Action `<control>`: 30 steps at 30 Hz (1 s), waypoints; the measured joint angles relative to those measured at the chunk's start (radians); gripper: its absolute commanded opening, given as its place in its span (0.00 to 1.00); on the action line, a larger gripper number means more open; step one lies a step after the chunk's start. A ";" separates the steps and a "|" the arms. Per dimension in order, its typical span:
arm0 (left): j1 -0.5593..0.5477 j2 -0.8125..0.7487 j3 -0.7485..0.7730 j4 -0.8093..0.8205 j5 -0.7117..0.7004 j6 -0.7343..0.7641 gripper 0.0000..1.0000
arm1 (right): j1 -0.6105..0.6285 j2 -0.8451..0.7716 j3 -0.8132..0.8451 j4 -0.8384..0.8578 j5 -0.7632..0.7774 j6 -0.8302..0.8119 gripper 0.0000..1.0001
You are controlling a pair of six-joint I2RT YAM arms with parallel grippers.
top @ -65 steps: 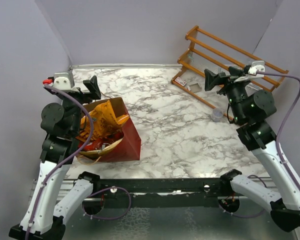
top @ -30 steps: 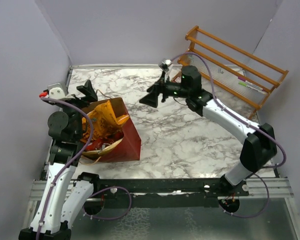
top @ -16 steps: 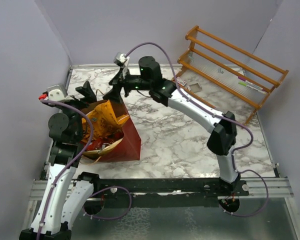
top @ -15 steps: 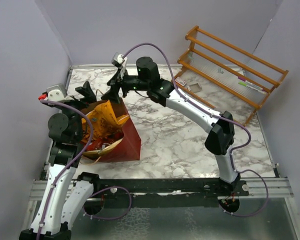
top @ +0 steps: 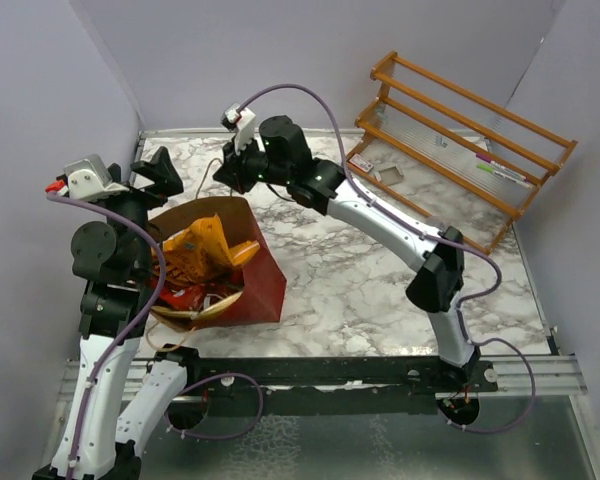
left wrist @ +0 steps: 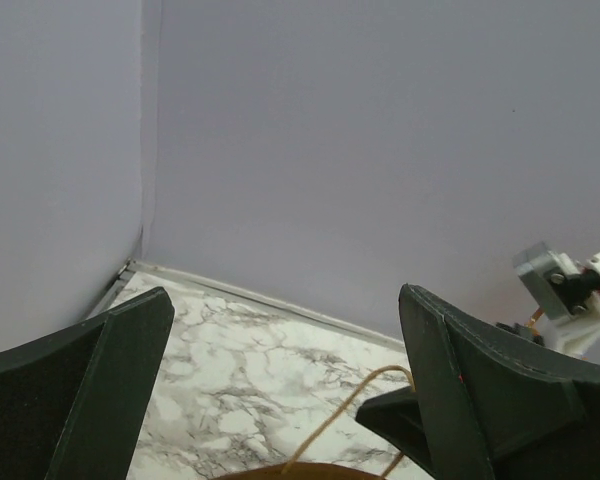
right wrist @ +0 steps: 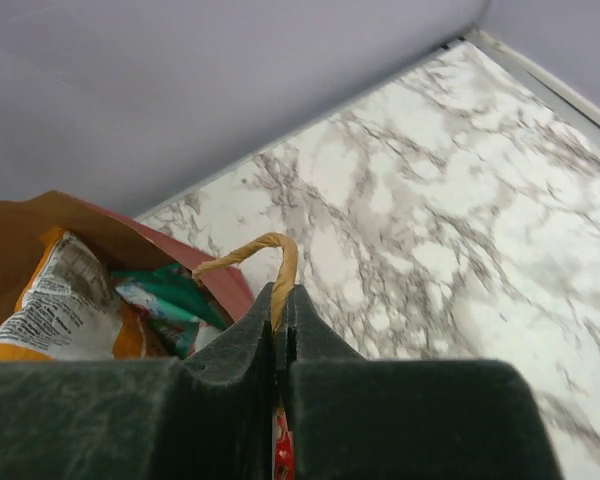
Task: Take the snacks out of the paper bag
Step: Adjust the paper bag at the center of the board.
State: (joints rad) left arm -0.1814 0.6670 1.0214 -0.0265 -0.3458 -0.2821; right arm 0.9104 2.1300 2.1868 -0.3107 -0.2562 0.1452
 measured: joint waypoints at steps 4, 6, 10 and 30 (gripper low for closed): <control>-0.009 0.033 0.070 -0.072 0.008 -0.022 0.99 | 0.005 -0.185 -0.170 -0.042 0.126 0.018 0.01; -0.012 0.042 0.089 -0.119 0.020 -0.030 0.98 | 0.007 -0.292 -0.294 -0.024 0.187 0.028 0.01; -0.025 0.094 0.183 -0.225 0.048 -0.048 0.97 | -0.016 -0.478 -0.533 0.015 0.322 0.063 0.01; -0.030 0.135 0.292 -0.780 -0.025 -0.153 0.98 | -0.175 -0.658 -0.735 0.014 0.333 0.034 0.87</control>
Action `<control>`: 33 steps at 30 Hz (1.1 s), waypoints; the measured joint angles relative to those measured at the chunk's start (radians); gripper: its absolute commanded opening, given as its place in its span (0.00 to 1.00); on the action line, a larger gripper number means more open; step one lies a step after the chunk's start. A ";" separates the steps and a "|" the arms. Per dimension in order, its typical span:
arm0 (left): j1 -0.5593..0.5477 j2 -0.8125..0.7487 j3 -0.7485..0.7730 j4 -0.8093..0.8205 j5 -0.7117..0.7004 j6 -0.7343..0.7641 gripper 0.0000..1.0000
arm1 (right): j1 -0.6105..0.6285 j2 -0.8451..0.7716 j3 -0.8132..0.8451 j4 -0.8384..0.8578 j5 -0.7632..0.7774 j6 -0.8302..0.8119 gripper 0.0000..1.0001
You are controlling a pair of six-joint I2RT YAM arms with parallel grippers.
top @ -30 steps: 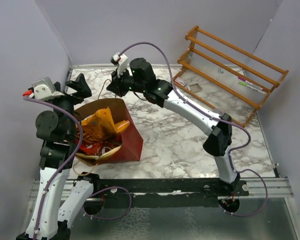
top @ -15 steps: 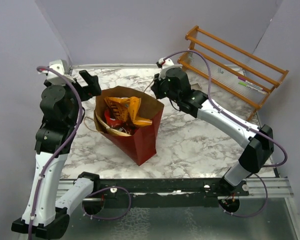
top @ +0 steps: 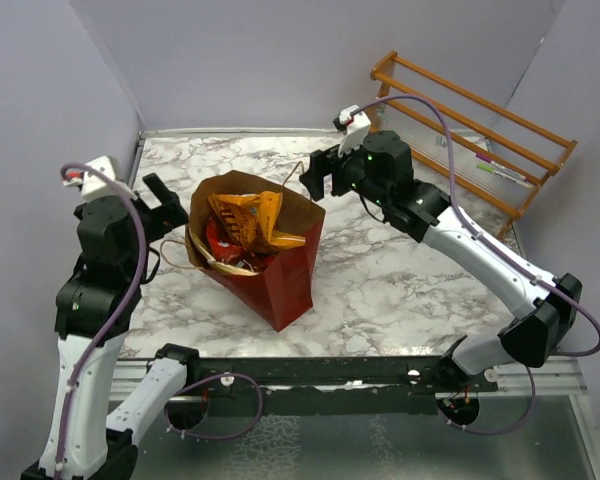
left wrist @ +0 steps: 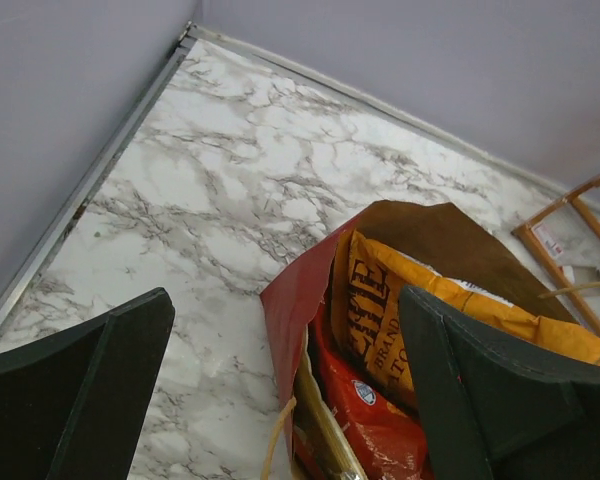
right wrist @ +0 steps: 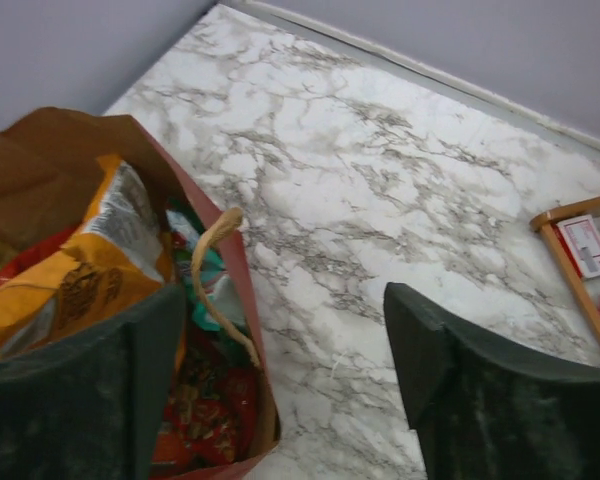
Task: Take the snacks out of the paper bag
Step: Adjust the paper bag at the center of the board, then take out the snack from the paper bag.
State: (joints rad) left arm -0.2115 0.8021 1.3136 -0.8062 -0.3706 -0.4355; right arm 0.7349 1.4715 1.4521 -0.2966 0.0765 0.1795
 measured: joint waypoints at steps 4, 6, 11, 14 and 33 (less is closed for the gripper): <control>0.000 -0.080 -0.004 -0.029 -0.038 -0.071 0.98 | 0.017 -0.046 0.035 -0.043 -0.052 -0.009 0.92; 0.000 -0.097 -0.024 -0.045 -0.038 -0.105 0.98 | 0.061 -0.080 0.038 -0.048 -0.071 -0.008 0.94; 0.000 -0.092 -0.071 -0.120 -0.030 -0.168 0.96 | 0.187 -0.142 0.031 -0.023 -0.149 0.030 0.95; 0.000 -0.106 -0.088 -0.158 -0.021 -0.193 0.89 | 0.217 -0.142 0.010 0.024 -0.174 0.080 0.91; 0.000 -0.167 -0.140 -0.168 0.065 -0.232 0.10 | 0.277 0.125 0.142 -0.063 -0.081 0.214 0.01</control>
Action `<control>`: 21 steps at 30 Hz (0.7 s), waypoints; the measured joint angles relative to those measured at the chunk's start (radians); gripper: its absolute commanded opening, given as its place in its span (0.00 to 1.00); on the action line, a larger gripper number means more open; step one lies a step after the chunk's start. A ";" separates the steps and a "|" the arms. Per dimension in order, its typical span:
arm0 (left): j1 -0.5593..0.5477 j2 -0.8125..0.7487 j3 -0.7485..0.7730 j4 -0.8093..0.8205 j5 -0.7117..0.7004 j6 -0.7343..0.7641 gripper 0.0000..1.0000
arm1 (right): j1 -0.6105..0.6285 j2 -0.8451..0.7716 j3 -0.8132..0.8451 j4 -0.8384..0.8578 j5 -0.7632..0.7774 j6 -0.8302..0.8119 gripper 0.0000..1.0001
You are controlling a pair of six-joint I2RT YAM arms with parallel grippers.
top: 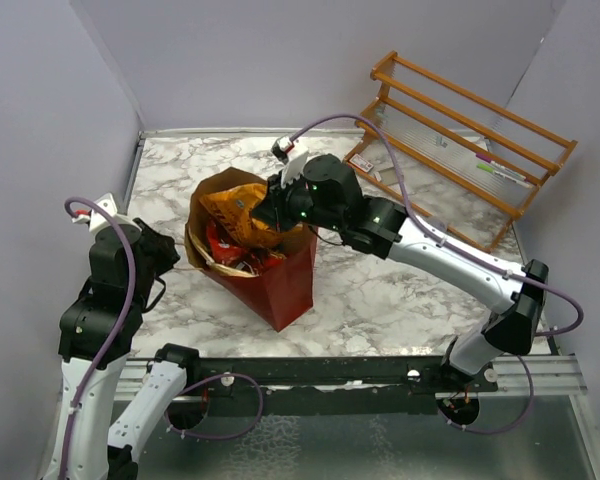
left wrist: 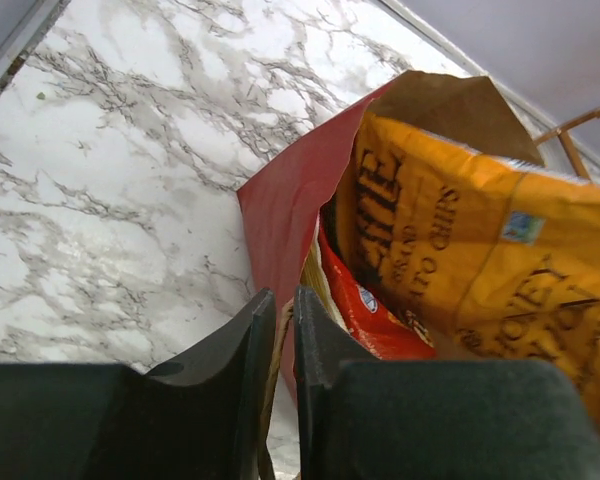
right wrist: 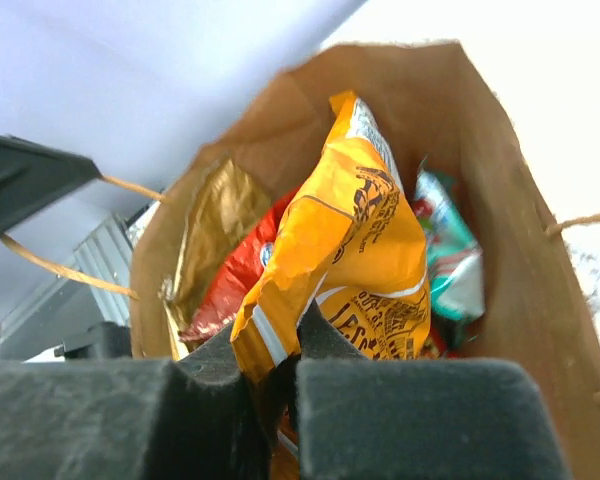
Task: Take the snacks out of the paper bag
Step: Take out the snack from the paper bag, then place the snack at the center of the board.
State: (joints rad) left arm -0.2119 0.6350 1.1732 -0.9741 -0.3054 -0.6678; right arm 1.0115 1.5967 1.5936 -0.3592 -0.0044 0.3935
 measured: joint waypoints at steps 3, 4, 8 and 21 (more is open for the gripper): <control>0.000 -0.002 -0.008 0.002 0.002 0.000 0.00 | 0.002 -0.022 0.042 0.019 0.019 -0.045 0.01; 0.000 -0.003 -0.010 0.003 0.002 0.000 0.00 | 0.002 -0.031 0.059 0.027 0.028 -0.060 0.01; 0.000 -0.010 -0.016 0.026 0.001 0.001 0.00 | 0.002 -0.069 0.124 0.086 0.105 -0.135 0.01; -0.002 0.074 -0.018 0.139 -0.129 0.135 0.00 | 0.002 -0.372 -0.066 0.456 0.583 -0.549 0.01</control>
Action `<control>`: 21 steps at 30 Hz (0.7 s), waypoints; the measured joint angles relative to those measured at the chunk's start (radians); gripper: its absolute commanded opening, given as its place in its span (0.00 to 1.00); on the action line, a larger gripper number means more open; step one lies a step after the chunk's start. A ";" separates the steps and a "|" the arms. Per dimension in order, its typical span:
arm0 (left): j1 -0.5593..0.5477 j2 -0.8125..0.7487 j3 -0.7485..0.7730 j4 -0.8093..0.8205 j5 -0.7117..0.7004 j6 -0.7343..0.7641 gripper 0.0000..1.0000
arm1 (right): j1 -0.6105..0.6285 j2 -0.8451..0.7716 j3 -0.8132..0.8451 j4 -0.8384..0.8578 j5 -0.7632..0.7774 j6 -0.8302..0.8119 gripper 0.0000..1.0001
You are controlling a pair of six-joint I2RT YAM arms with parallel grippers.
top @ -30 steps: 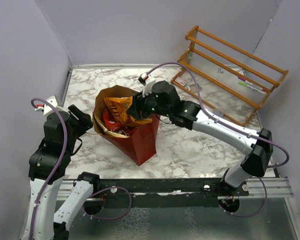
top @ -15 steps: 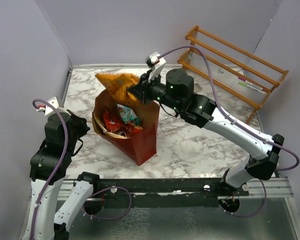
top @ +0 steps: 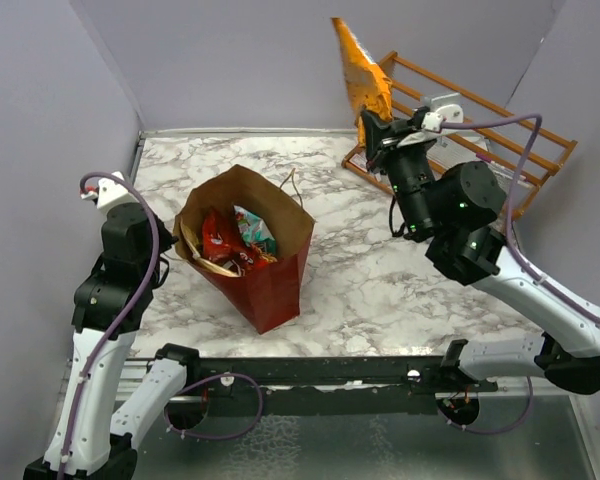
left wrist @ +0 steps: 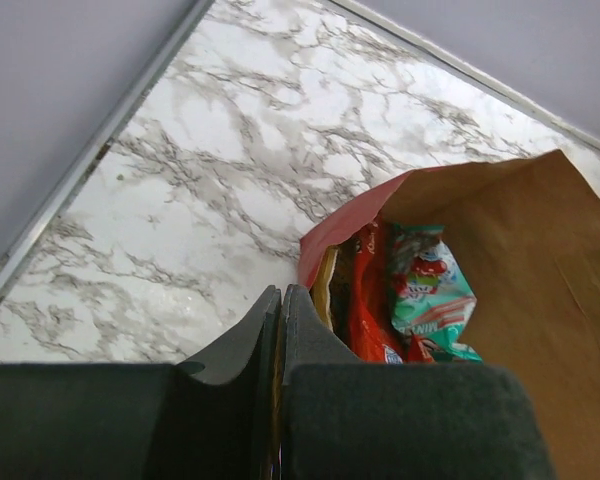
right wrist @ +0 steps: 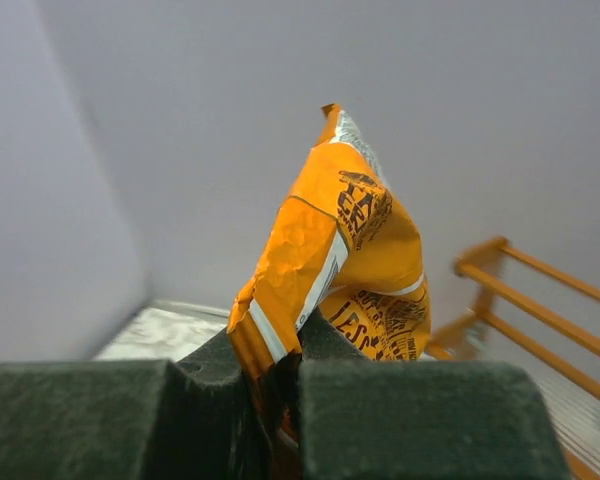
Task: Take the snacks out of the paper bag
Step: Place the snack at the center of the board.
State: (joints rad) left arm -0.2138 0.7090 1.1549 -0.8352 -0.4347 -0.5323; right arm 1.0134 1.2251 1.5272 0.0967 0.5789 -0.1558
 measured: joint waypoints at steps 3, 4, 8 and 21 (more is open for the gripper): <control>0.000 0.028 0.007 0.022 -0.044 0.038 0.00 | -0.003 -0.011 -0.104 0.061 0.115 -0.077 0.01; 0.000 0.031 0.007 0.026 -0.053 0.044 0.00 | -0.004 -0.008 -0.153 0.071 0.144 -0.088 0.01; 0.000 0.025 0.002 0.042 -0.052 0.048 0.00 | -0.023 0.023 -0.299 0.059 0.171 -0.056 0.01; 0.000 0.004 -0.024 0.076 -0.026 0.045 0.00 | -0.371 0.319 -0.325 -0.060 -0.312 0.443 0.01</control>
State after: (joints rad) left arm -0.2138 0.7128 1.1313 -0.7597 -0.4606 -0.4877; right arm 0.6422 1.5436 1.2026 0.0372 0.2665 0.2867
